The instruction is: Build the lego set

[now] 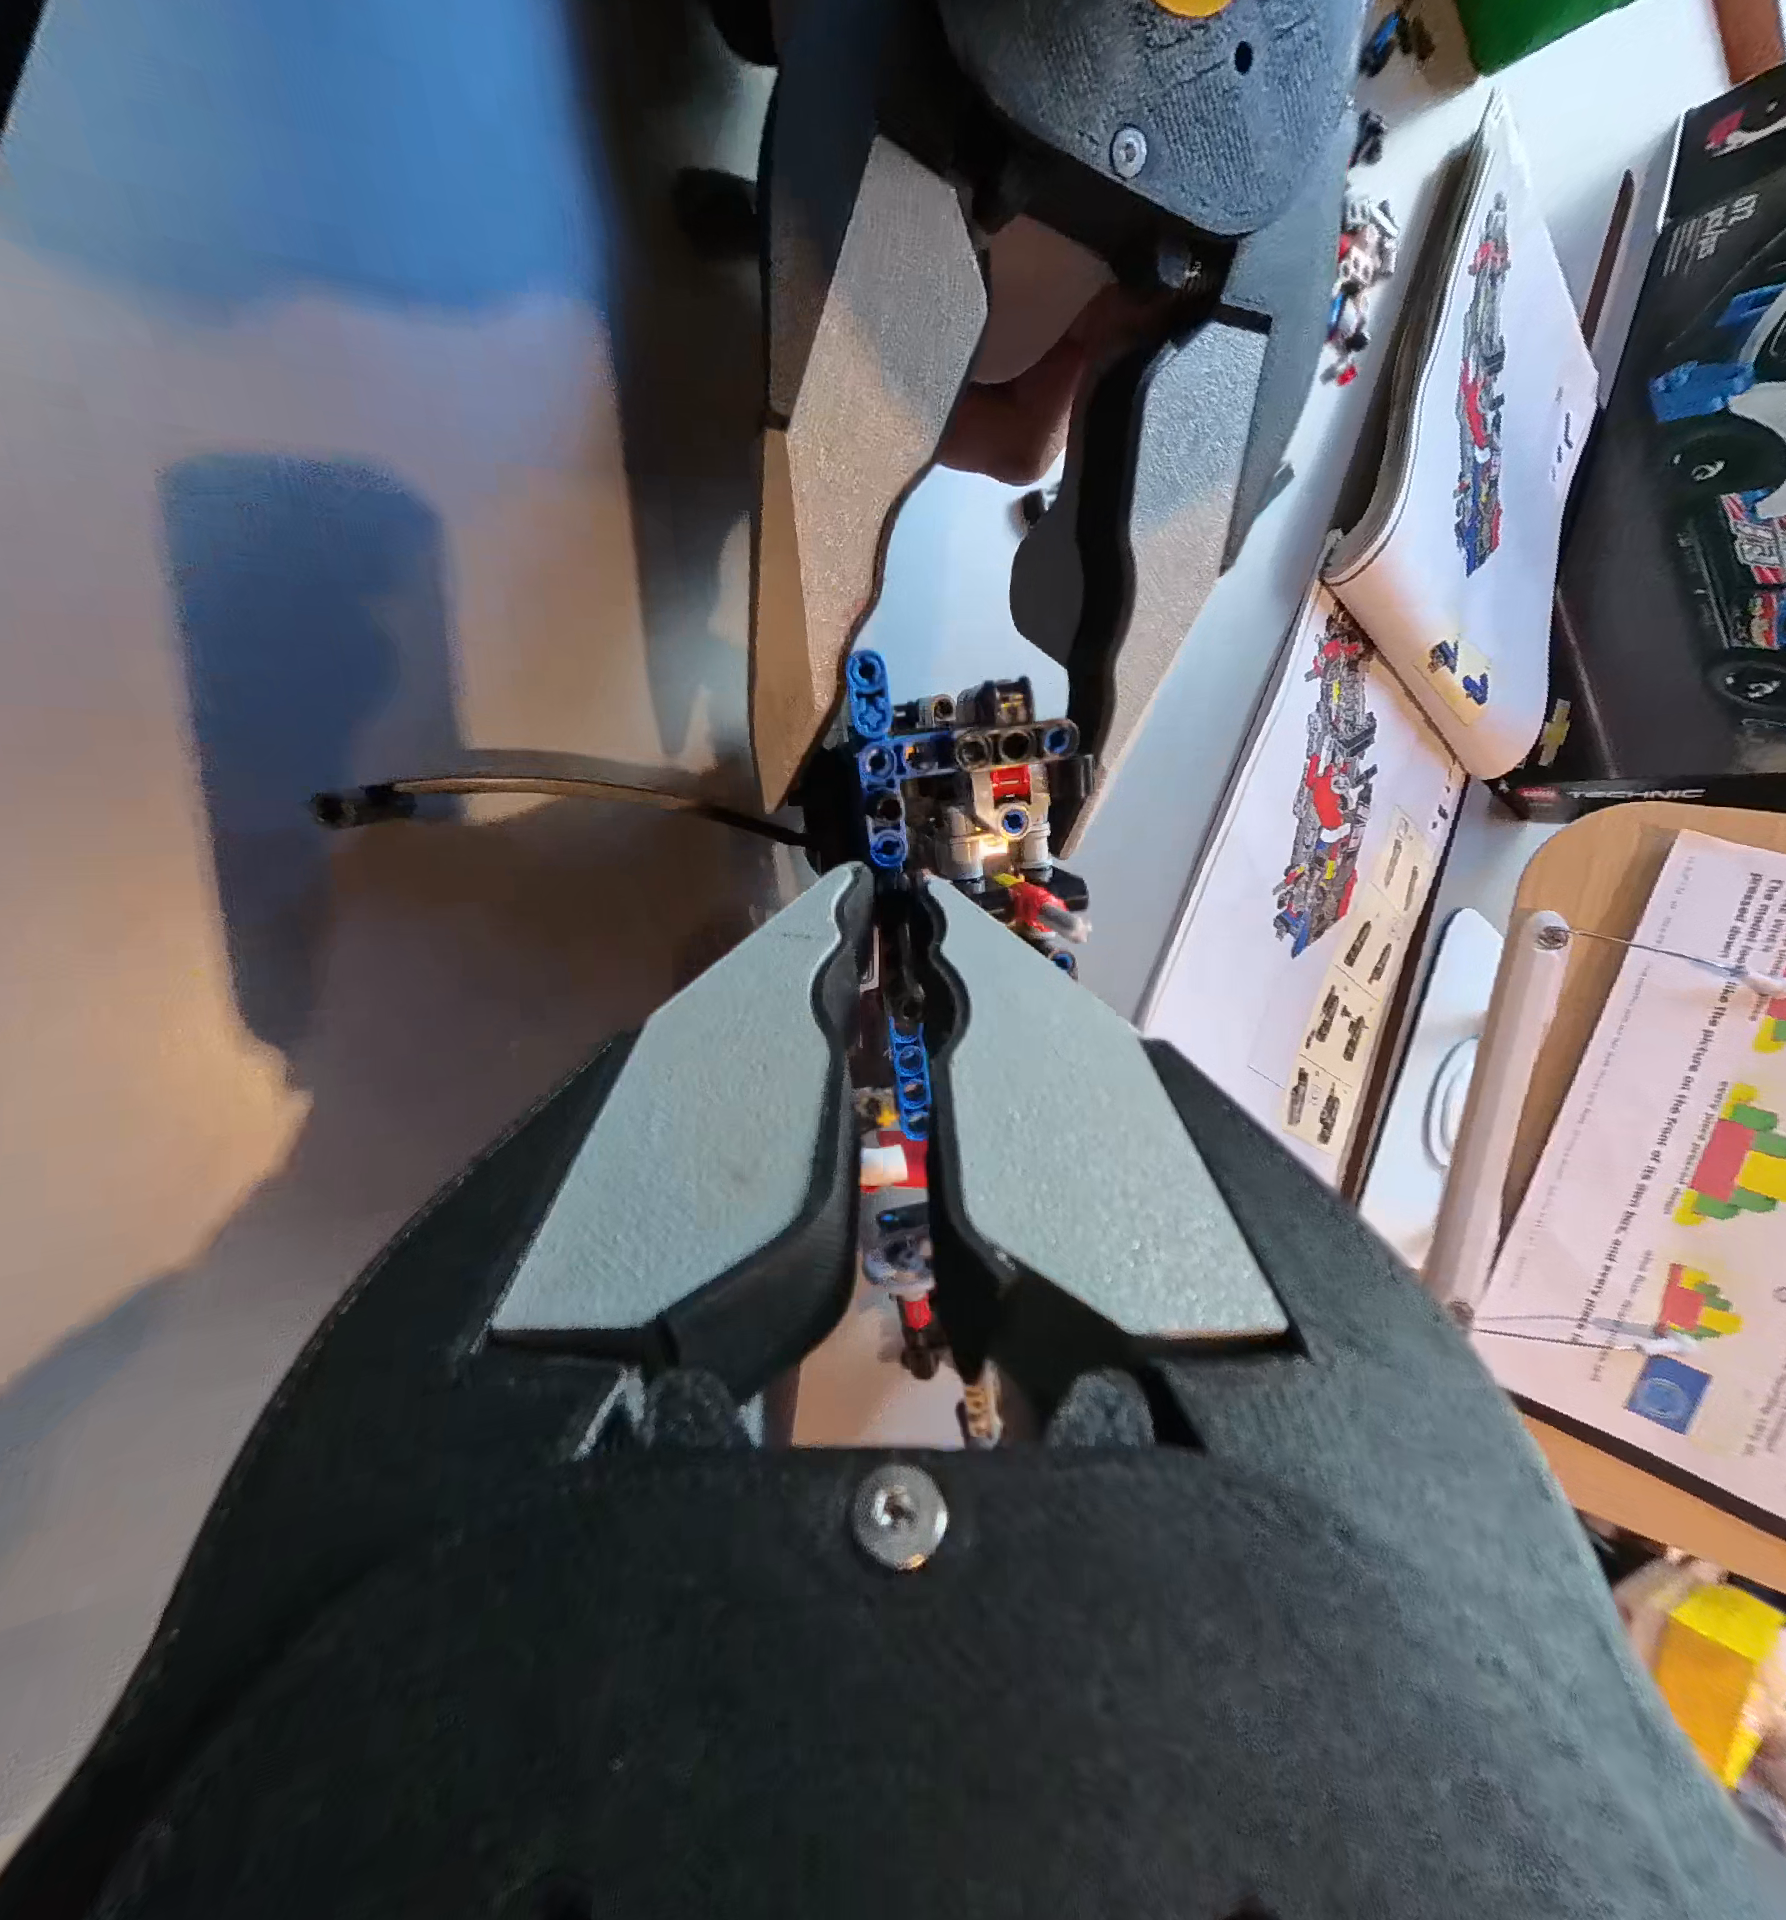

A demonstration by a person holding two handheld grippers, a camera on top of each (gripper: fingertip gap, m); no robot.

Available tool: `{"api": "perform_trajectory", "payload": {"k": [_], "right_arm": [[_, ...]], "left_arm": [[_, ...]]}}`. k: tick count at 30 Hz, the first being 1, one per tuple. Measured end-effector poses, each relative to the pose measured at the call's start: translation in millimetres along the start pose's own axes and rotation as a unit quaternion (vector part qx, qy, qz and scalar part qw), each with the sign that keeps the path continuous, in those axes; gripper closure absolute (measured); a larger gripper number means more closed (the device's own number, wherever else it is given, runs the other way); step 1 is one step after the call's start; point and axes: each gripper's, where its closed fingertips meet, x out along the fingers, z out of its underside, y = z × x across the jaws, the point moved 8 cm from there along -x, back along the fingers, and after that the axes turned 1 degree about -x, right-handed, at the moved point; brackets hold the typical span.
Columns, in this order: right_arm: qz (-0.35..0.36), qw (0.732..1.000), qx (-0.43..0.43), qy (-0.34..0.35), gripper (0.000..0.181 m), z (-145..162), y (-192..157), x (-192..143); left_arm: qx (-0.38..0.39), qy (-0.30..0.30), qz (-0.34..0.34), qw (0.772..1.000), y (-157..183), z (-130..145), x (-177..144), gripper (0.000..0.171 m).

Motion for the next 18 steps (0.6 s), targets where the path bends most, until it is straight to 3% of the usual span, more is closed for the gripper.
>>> {"api": "perform_trajectory", "payload": {"k": [7, 13, 18], "right_arm": [[0.006, 0.997, -0.049, -0.066, 0.179, -9.9, -2.5, 6.1], [-0.031, 0.974, -0.148, -0.170, 0.181, -24.8, -4.4, 12.1], [-0.040, 0.963, -0.188, -0.190, 0.181, -28.9, -1.0, 15.9]], "left_arm": [[-0.003, 0.005, -0.010, 1.000, 1.6, 0.6, 0.7, 0.109], [0.007, 0.001, -0.018, 1.000, 6.2, 0.1, 3.4, 0.109], [0.002, 0.003, -0.022, 1.000, 4.6, 0.7, 2.8, 0.109]]}}
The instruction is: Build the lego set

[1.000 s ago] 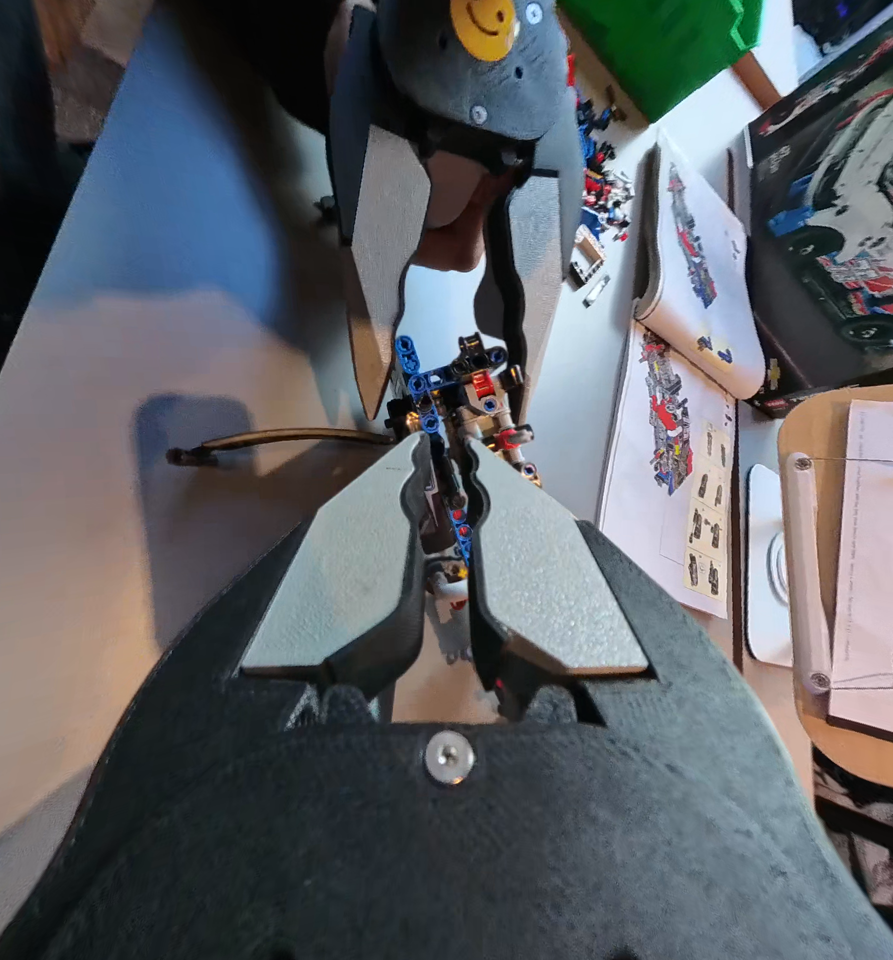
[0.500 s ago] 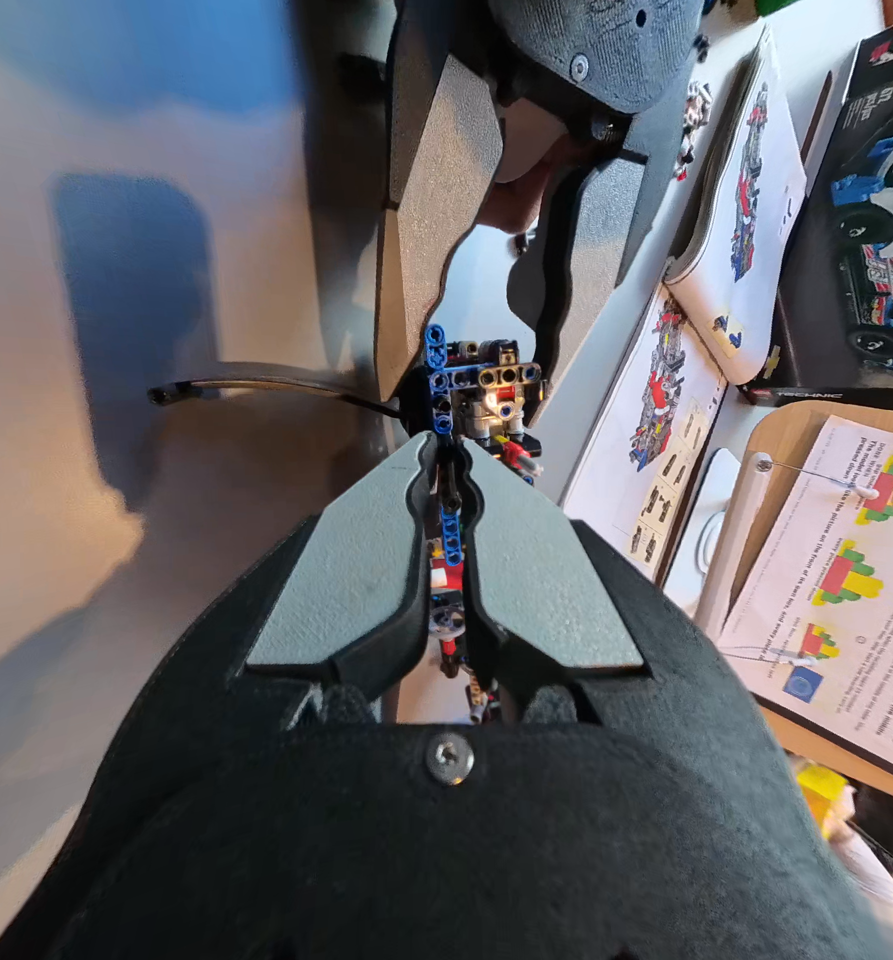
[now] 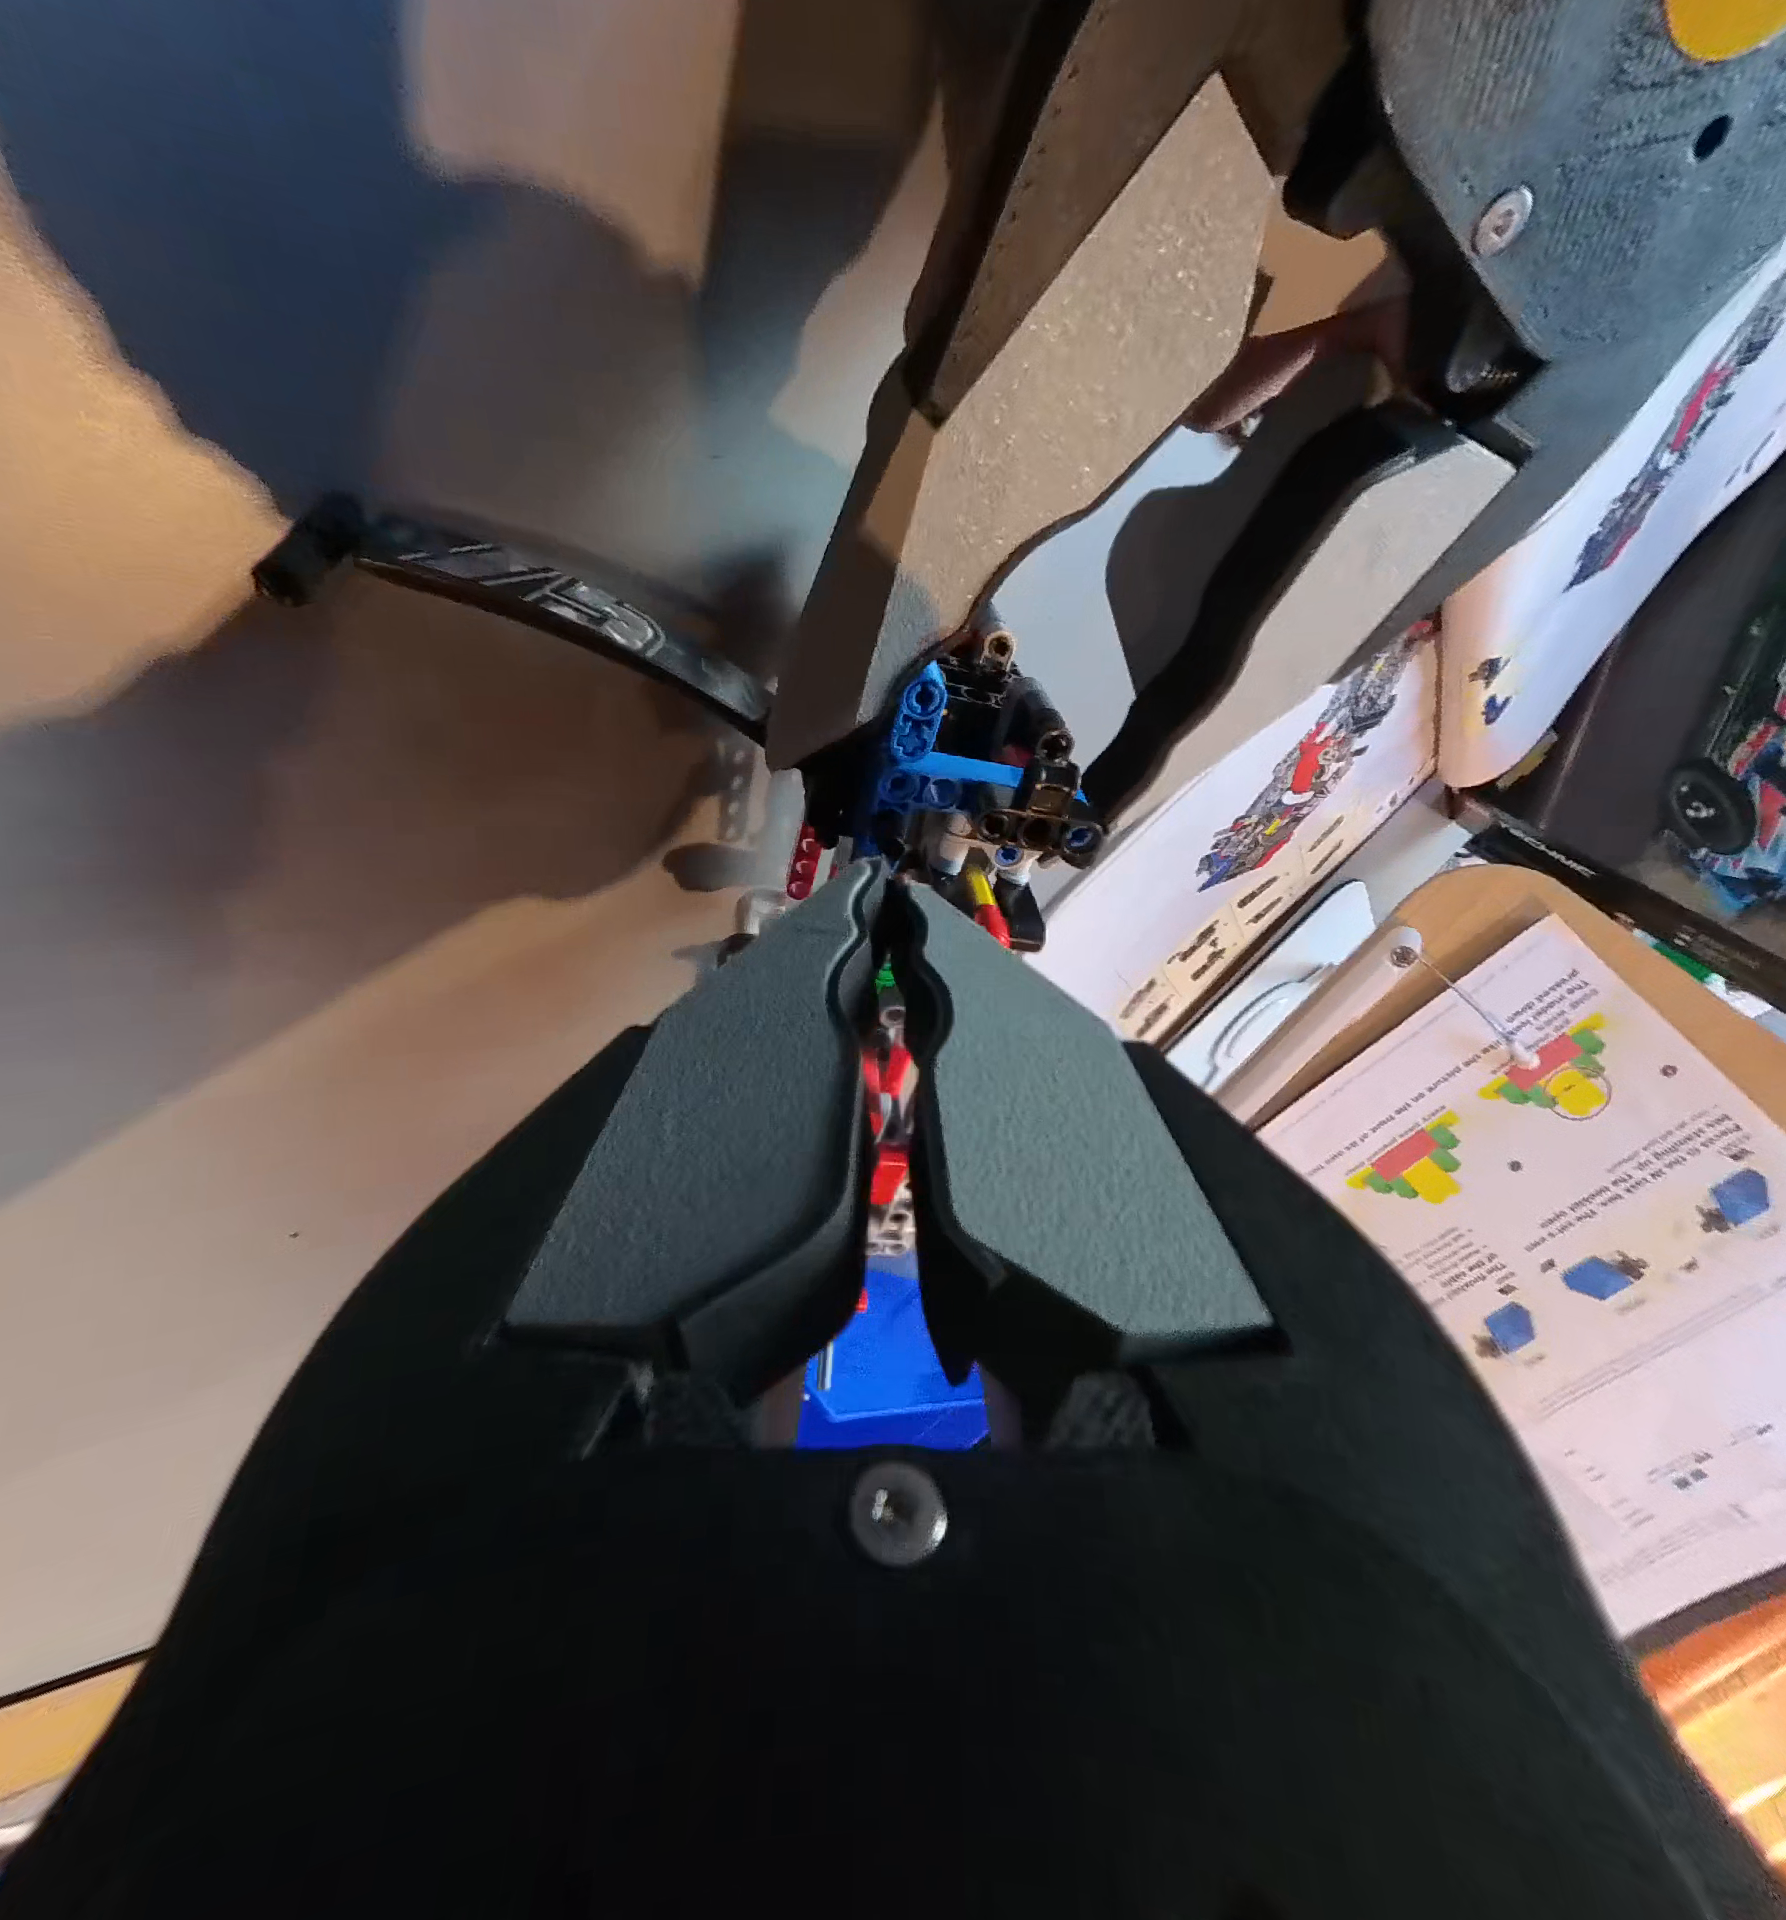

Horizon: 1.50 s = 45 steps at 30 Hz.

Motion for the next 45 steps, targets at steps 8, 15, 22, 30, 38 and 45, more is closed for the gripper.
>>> {"api": "perform_trajectory", "payload": {"k": [8, 15, 22, 30, 38, 45], "right_arm": [[0.018, 0.994, 0.100, 0.048, 0.167, 9.6, -1.7, -14.6], [0.015, 0.995, 0.090, 0.044, 0.175, 14.3, -5.3, -14.7], [0.020, 0.998, 0.058, 0.019, 0.176, 13.1, -9.8, -9.0], [0.022, 0.999, -0.002, -0.037, 0.178, 5.6, -11.4, -7.4], [-0.041, 0.993, -0.033, -0.108, 0.180, -3.1, -6.2, -5.6], [-0.035, 0.991, 0.113, -0.067, 0.178, 2.4, -0.2, -5.6]], "left_arm": [[-0.009, 0.007, 0.009, 1.000, 0.4, -0.6, -0.3, 0.109], [-0.007, 0.006, 0.008, 1.000, 0.6, -0.6, -0.3, 0.109], [-0.004, 0.005, 0.006, 1.000, 0.8, -0.2, -0.2, 0.109], [0.004, 0.000, 0.004, 1.000, 2.0, -0.5, 0.8, 0.109], [0.009, -0.007, 0.003, 1.000, 3.8, -1.7, 2.9, 0.110], [0.004, -0.002, 0.000, 1.000, 1.2, -0.5, 1.4, 0.110]]}}
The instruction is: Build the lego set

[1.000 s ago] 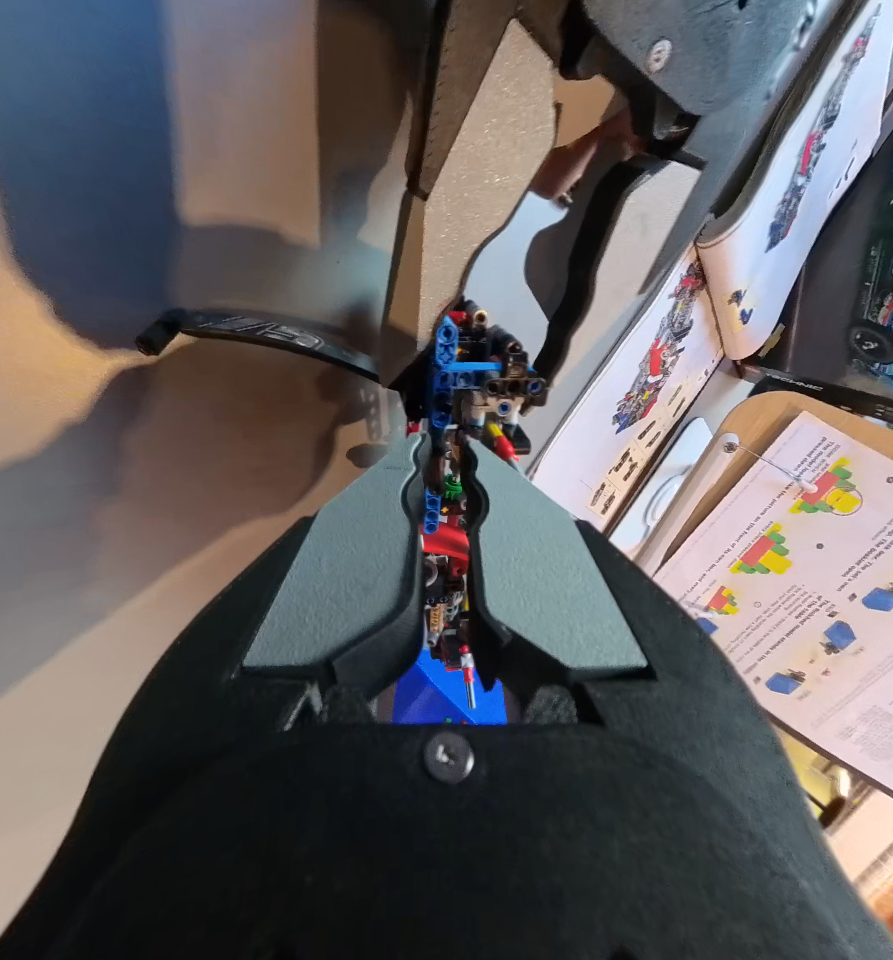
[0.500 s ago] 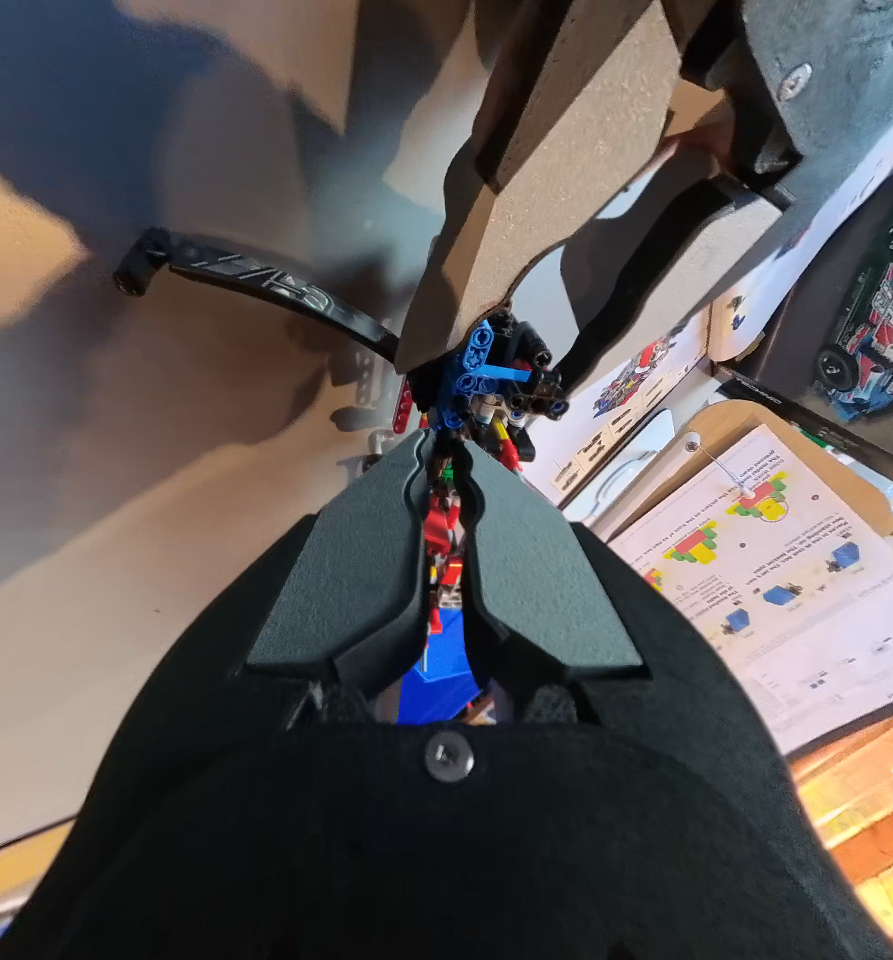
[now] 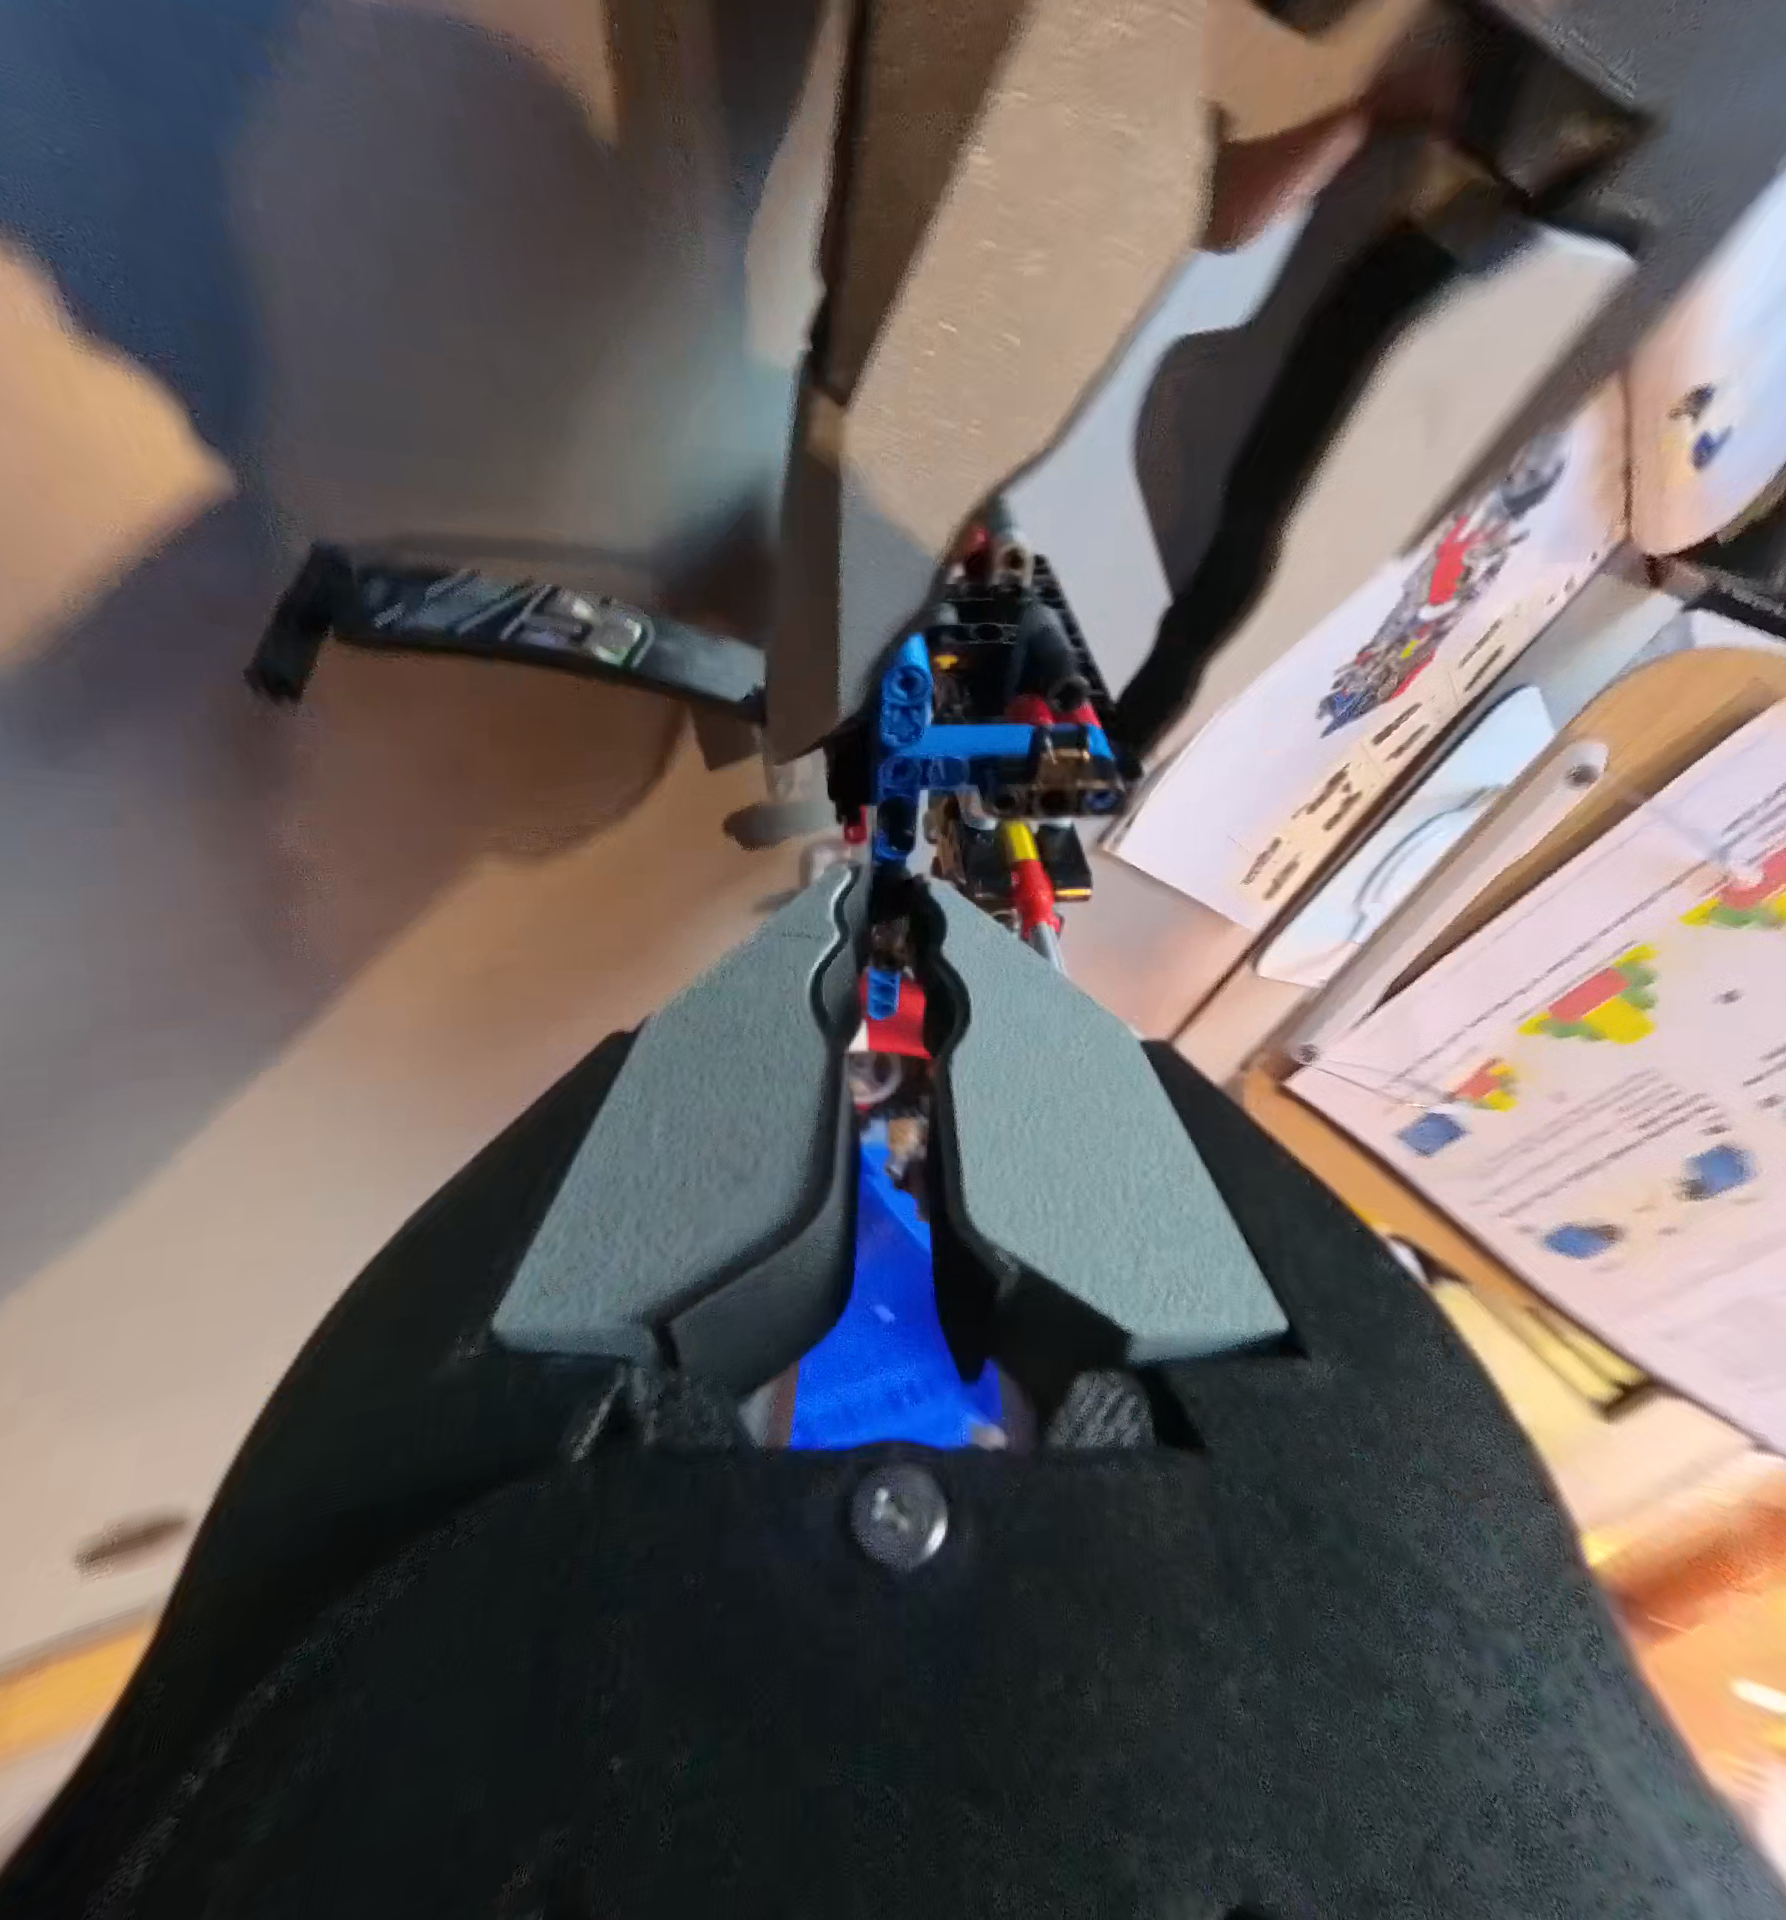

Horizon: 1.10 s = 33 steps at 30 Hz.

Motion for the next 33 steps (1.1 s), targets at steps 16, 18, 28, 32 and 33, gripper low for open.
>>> {"api": "perform_trajectory", "payload": {"k": [16, 18, 28, 32, 33], "right_arm": [[-0.078, 0.482, 0.739, 0.465, 0.171, 56.5, -82.1, 22.3], [-0.101, 0.468, 0.742, 0.470, 0.170, 53.6, -83.9, 24.9], [-0.083, 0.530, 0.715, 0.448, 0.161, 77.6, -92.9, 31.9], [-0.073, 0.525, 0.713, 0.460, 0.159, 86.2, -96.7, 31.6], [-0.073, 0.528, 0.709, 0.462, 0.159, 88.3, -96.0, 30.5]], "left_arm": [[0.004, -0.003, -0.067, 0.998, 13.0, -5.1, 8.2, 0.112], [0.020, -0.007, -0.088, 0.996, 16.0, -6.3, 10.3, 0.113], [-0.040, -0.013, -0.147, 0.988, 15.3, -14.5, 7.7, 0.118], [-0.128, 0.004, -0.144, 0.981, 29.8, -19.2, 13.4, 0.111], [-0.150, 0.013, -0.142, 0.978, 35.7, -22.0, 14.8, 0.111]]}}
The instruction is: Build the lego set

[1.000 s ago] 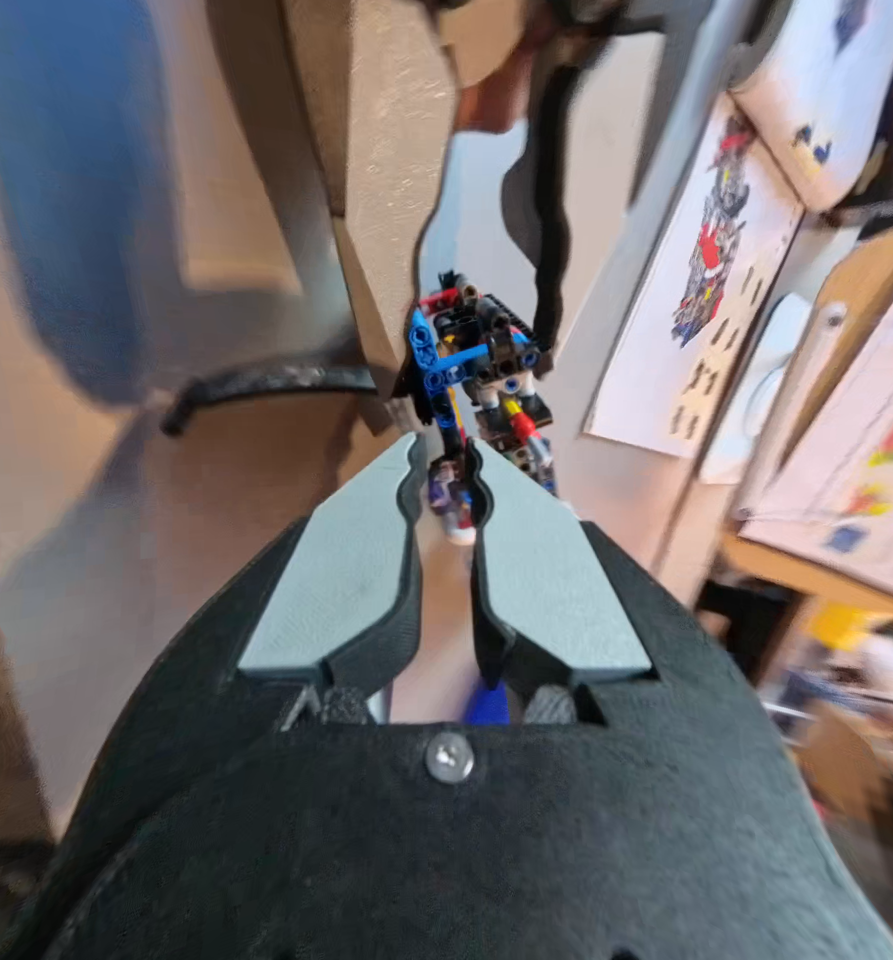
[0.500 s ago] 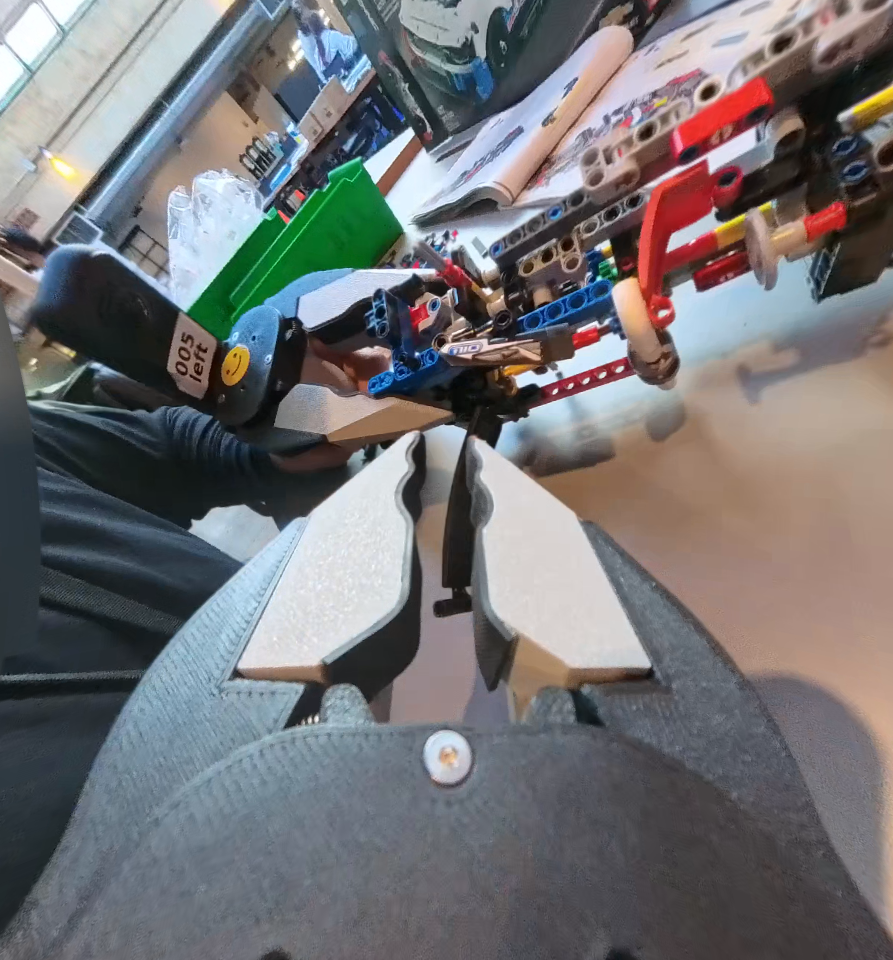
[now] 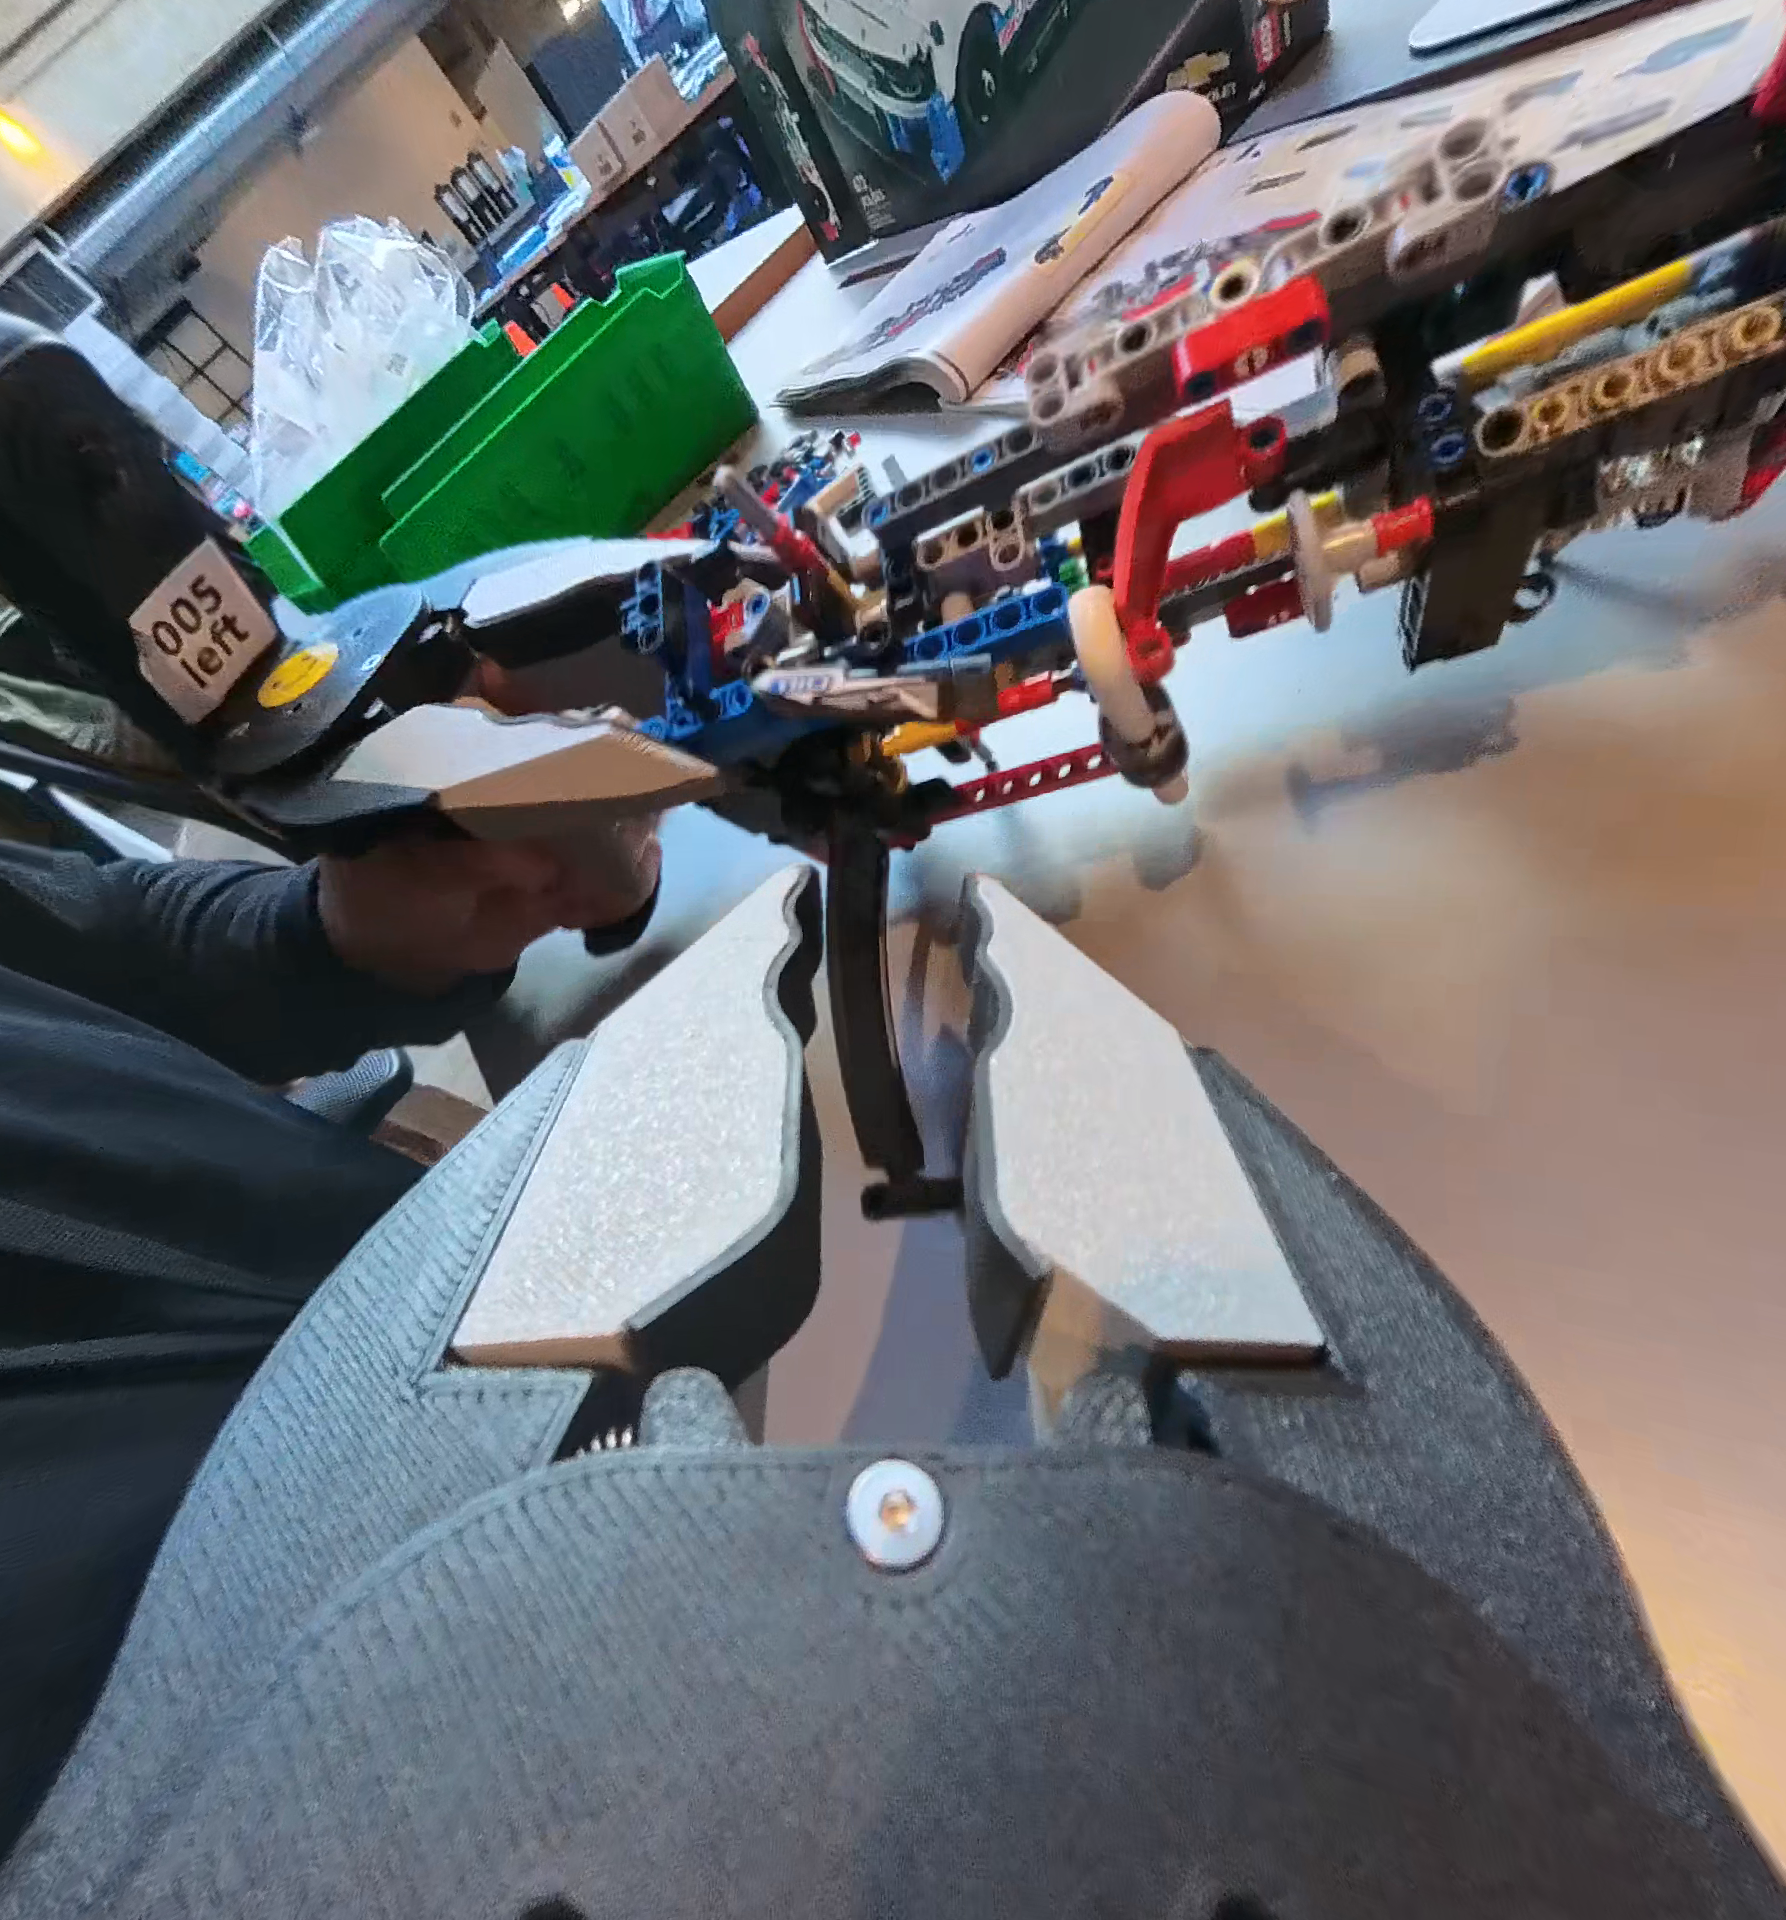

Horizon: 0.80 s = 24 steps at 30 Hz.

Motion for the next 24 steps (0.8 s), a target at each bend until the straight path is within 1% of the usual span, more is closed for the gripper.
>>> {"api": "perform_trajectory", "payload": {"k": [2, 3, 5, 7, 9, 10, 11, 12, 13, 14, 15, 17, 18, 19, 21, 24], "right_arm": [[-0.013, 1.000, -0.008, -0.002, 0.158, -5.1, 0.5, -1.5], [-0.022, 1.000, -0.008, -0.010, 0.159, -6.6, 1.4, -1.0], [-0.050, 0.998, 0.006, -0.030, 0.157, -6.2, 3.2, 1.2], [-0.084, 0.996, 0.024, -0.036, 0.156, -4.6, 2.2, 0.9], [-0.083, 0.996, 0.021, -0.035, 0.154, -3.3, 3.3, -5.5], [-0.079, 0.996, 0.014, -0.032, 0.153, -3.1, 3.6, -11.0], [-0.073, 0.997, 0.006, -0.029, 0.153, -2.9, 3.9, -17.3], [-0.067, 0.997, 0.000, -0.027, 0.153, -2.4, 4.3, -23.9], [-0.063, 0.998, -0.007, -0.025, 0.153, -1.4, 4.8, -30.1], [-0.061, 0.998, -0.011, -0.026, 0.153, 0.5, 5.4, -35.7], [-0.057, 0.998, -0.012, -0.030, 0.152, 3.1, 6.4, -40.4], [-0.055, 0.998, -0.011, -0.033, 0.149, 8.5, 4.8, -47.7], [-0.059, 0.998, -0.011, -0.031, 0.148, 11.2, 1.3, -50.0], [-0.063, 0.998, -0.010, -0.030, 0.147, 14.4, -3.0, -50.9], [-0.076, 0.996, -0.009, -0.037, 0.143, 23.0, -14.2, -48.5], [-0.100, 0.993, -0.015, -0.055, 0.138, 37.0, -32.6, -37.3]], "left_arm": [[-0.032, 0.002, 0.022, 0.999, 13.2, -1.1, -0.9, 0.109], [-0.036, 0.004, 0.026, 0.999, 17.0, -1.5, -1.9, 0.112], [-0.025, 0.007, 0.027, 0.999, 19.0, -1.5, -4.3, 0.113], [-0.012, 0.024, 0.058, 0.998, 19.6, -7.1, -11.3, 0.111], [0.037, 0.063, 0.093, 0.993, 14.0, -22.9, -25.5, 0.113], [0.083, 0.075, 0.109, 0.988, 8.5, -31.8, -32.6, 0.121], [0.128, 0.065, 0.123, 0.982, 0.9, -38.6, -36.2, 0.126], [0.165, 0.035, 0.149, 0.974, -7.4, -42.4, -36.4, 0.125], [0.184, -0.009, 0.181, 0.966, -17.0, -43.6, -33.9, 0.122], [0.190, -0.049, 0.208, 0.958, -28.0, -45.2, -29.1, 0.117], [0.191, -0.073, 0.225, 0.953, -39.7, -48.5, -22.8, 0.114], [0.180, -0.085, 0.247, 0.948, -60.4, -62.4, -6.5, 0.115], [0.168, -0.090, 0.243, 0.951, -70.1, -71.9, 4.7, 0.115], [0.147, -0.107, 0.236, 0.955, -79.3, -80.0, 18.1, 0.116], [0.103, -0.154, 0.231, 0.955, -90.9, -91.1, 48.7, 0.107], [0.060, -0.153, 0.211, 0.964, -94.5, -104.4, 94.7, 0.108]]}}
